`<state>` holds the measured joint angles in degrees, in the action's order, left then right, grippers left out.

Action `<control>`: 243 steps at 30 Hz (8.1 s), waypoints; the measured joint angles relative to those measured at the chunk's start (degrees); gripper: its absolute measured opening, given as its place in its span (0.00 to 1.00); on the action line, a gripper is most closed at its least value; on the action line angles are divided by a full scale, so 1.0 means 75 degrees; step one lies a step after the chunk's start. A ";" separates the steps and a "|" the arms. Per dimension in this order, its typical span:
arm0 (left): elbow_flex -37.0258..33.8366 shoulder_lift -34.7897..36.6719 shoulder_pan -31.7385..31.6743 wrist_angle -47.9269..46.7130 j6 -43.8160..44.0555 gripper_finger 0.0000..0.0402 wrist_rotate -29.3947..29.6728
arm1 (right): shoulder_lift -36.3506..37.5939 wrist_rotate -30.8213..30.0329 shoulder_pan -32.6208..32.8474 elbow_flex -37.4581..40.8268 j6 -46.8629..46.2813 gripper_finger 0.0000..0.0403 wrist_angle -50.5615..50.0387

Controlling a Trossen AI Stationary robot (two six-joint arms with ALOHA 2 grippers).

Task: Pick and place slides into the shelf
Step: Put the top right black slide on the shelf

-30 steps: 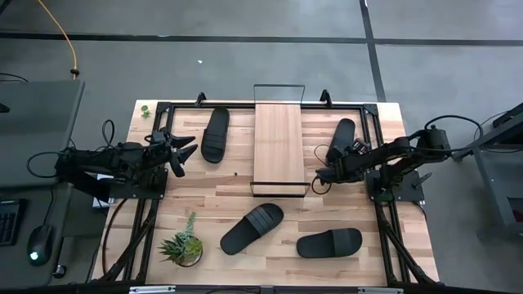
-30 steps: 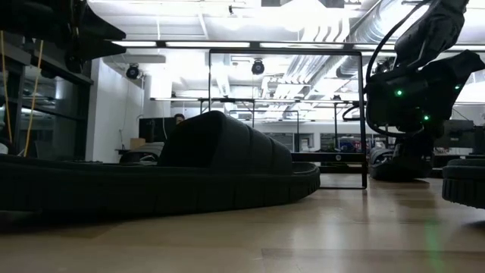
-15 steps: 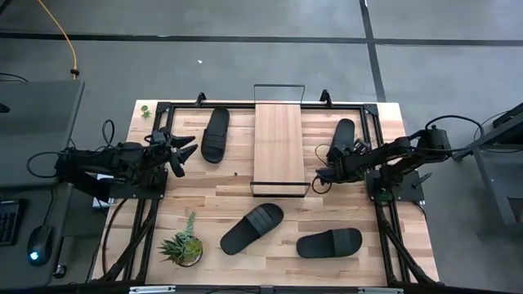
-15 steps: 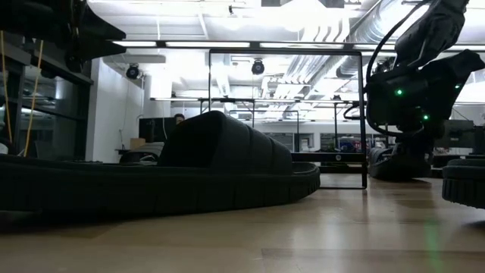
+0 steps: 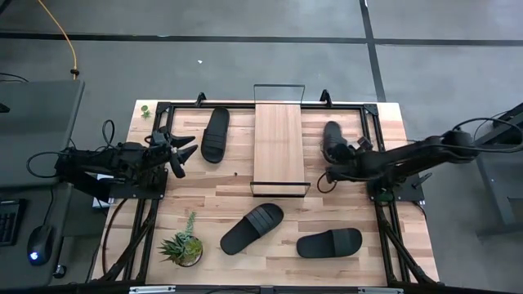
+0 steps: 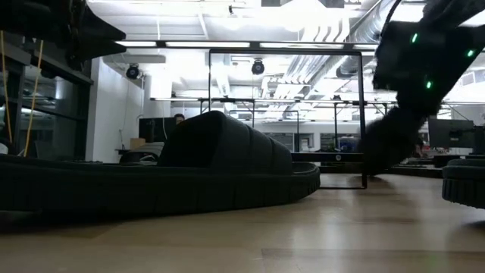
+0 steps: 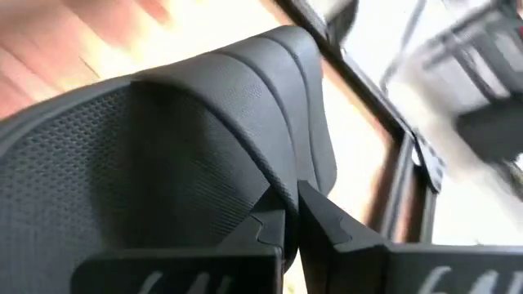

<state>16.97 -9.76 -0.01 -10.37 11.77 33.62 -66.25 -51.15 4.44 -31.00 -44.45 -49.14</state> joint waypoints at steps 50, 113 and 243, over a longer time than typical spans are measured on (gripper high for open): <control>0.0000 -0.5175 0.0002 0.5308 -0.3200 0.41 -0.4468 | 0.0669 0.5091 0.1358 0.0000 0.5258 0.00 1.0212; 0.1964 -0.8116 0.0008 0.6323 -0.3515 0.11 -0.5853 | 0.0168 0.5706 0.1056 -0.0006 0.4731 0.00 1.0635; 0.4433 -1.2671 -0.6742 0.6554 -1.2339 0.11 -0.9173 | 0.0678 0.4237 0.1064 0.0000 0.3318 0.35 0.9262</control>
<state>50.22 -104.79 -50.57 38.79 -80.77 -35.18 -61.17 -19.38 12.42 -31.00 -19.57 20.32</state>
